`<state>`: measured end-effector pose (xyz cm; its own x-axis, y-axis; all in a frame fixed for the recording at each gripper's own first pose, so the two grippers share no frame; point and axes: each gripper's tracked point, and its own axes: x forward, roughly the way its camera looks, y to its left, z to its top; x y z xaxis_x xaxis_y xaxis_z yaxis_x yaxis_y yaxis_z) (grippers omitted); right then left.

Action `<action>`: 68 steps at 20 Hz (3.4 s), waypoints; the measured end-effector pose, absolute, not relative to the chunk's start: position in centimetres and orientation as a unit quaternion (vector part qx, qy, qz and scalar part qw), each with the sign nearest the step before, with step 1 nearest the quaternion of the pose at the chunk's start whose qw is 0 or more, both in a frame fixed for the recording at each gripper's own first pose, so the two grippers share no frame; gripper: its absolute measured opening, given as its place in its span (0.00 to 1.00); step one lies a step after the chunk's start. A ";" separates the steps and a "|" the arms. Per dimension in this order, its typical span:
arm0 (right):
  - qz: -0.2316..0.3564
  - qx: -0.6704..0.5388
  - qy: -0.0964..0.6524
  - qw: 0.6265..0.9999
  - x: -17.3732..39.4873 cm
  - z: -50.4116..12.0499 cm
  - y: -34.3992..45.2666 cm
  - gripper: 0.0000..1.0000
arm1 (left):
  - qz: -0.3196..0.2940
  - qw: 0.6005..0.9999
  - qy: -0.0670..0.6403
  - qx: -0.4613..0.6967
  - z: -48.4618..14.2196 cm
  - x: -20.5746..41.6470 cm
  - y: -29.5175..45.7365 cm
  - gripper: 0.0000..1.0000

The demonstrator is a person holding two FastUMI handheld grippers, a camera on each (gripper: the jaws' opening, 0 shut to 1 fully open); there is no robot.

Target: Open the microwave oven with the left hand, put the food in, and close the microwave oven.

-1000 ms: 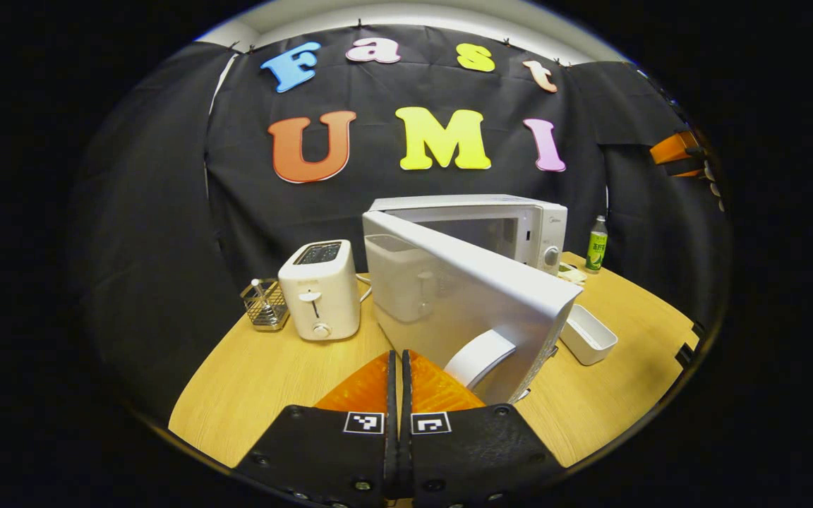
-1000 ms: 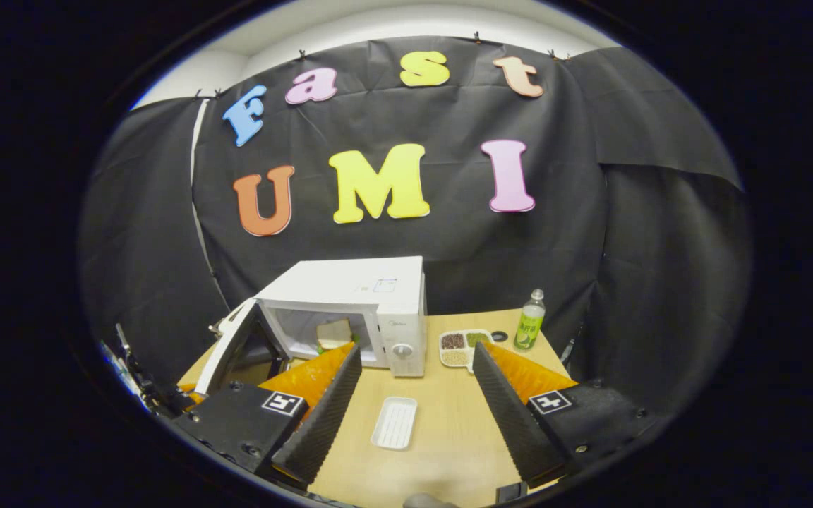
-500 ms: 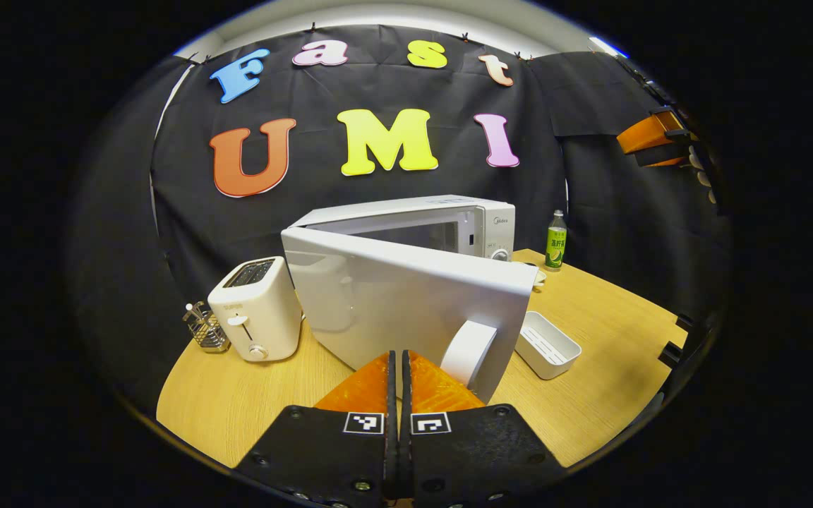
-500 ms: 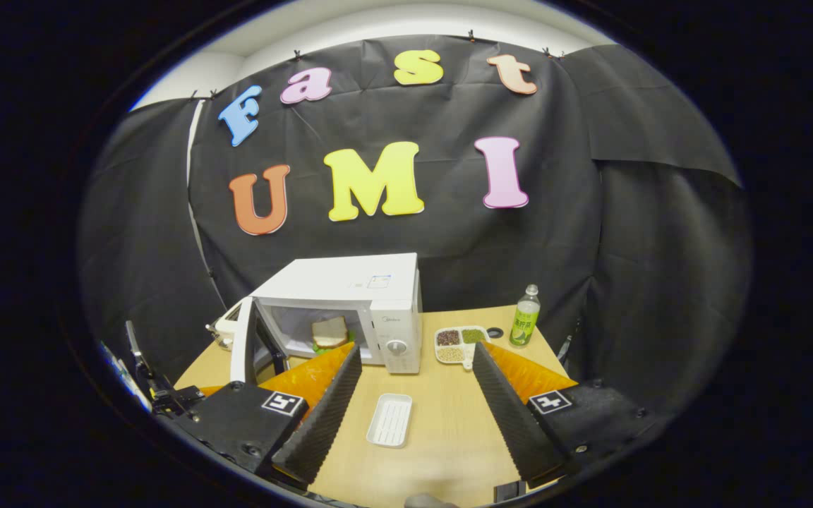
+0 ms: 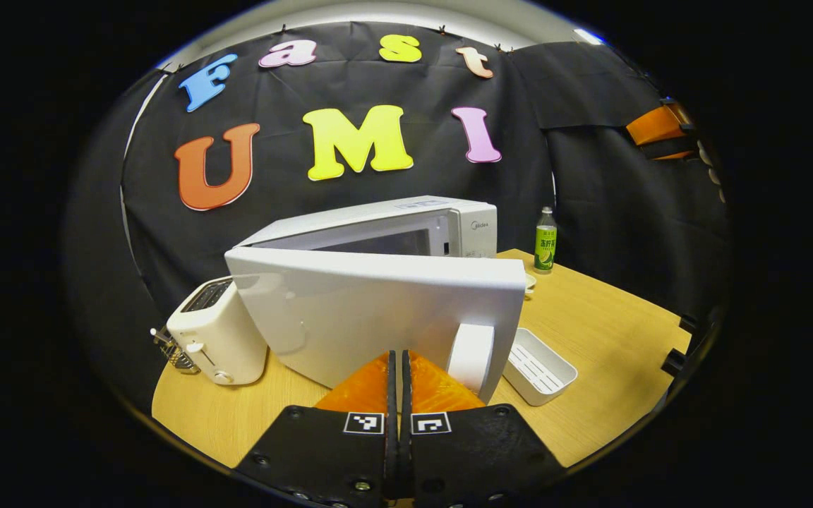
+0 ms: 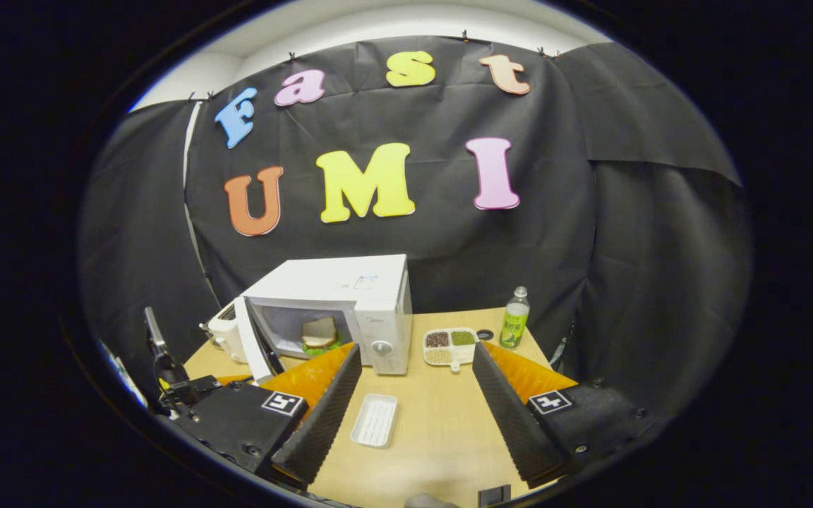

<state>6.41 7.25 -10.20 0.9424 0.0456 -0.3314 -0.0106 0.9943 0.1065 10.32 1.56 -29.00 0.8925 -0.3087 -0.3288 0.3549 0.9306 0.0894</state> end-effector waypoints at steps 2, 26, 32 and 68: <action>0.009 0.051 0.170 0.984 6.5 -10.3 6.0 0.92 | -0.165 0.971 0.156 0.077 -28.9 11.4 0.7 0.00; 0.037 0.051 0.199 0.978 12.7 -12.8 -0.2 1.00 | -0.121 0.980 0.146 0.062 -29.0 24.1 -7.5 0.00; 0.041 0.059 0.209 0.975 13.6 -13.8 -0.7 0.92 | -0.110 0.982 0.144 0.060 -29.0 25.1 -7.7 0.00; 0.017 0.057 0.117 0.991 11.5 -8.5 4.6 1.00 | -0.095 0.990 0.100 0.033 -17.3 15.7 -1.2 0.96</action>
<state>11.47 4.58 -8.47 0.9722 0.0467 -0.2296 -0.0201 0.9929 0.1169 15.69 -1.18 -17.35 0.9620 -0.1810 -0.2044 0.1944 0.9798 0.0472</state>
